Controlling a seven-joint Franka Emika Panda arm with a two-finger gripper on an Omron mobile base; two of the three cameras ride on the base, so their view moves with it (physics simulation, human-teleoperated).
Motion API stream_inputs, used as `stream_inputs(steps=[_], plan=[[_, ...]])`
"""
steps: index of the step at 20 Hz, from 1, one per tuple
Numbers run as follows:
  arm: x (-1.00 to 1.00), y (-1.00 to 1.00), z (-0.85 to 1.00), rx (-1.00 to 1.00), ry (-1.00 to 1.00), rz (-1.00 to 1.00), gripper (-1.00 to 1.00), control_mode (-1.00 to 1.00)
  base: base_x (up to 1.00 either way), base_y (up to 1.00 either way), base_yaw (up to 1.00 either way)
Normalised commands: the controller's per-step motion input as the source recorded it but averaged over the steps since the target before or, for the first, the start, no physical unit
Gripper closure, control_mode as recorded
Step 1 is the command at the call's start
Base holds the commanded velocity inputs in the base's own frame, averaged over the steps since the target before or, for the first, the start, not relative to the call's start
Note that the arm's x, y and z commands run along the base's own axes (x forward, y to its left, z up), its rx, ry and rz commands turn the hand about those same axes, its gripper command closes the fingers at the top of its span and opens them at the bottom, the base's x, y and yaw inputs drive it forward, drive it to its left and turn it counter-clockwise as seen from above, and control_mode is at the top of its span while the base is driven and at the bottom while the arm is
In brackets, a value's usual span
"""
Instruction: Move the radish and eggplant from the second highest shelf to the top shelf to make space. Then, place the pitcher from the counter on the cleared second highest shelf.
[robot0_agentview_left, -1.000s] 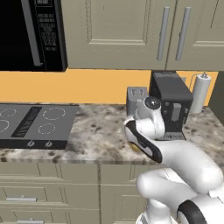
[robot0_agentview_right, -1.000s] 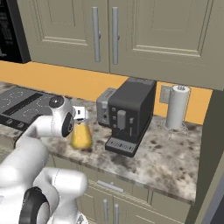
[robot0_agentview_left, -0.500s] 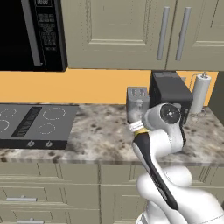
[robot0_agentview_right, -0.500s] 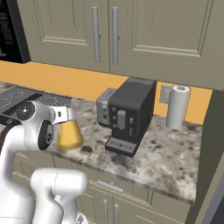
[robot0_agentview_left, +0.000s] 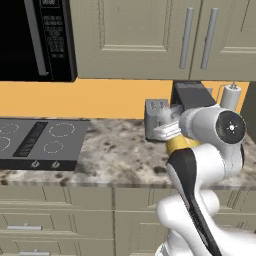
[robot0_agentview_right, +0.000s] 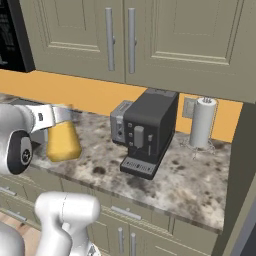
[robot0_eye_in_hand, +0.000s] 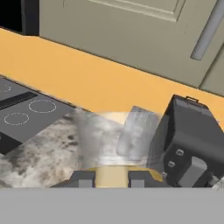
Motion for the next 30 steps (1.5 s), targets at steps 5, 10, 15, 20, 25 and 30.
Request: stream_inputs(steps=[5,10,15,20,25,30], plan=[[-0.68,-0.07,0.26,0.05,-0.3,0.13,1.0,-1.0,0.0,0.0,0.0],[-0.13,-0.27,0.22,0.15,-0.18,0.23,1.0,-1.0,0.0,0.0,0.0],[-0.17,-0.34,0.19,0.17,-0.09,0.26,1.0,-1.0,0.0,0.0,0.0],[-0.07,0.14,0.0,0.02,0.0,0.04,1.0,-1.0,0.0,0.0,0.0],[0.0,0.16,0.0,-0.01,-0.01,-0.1,1.0,-1.0,0.0,0.0,0.0],[0.0,0.06,0.0,0.0,0.0,-0.08,1.0,-1.0,0.0,0.0,0.0]])
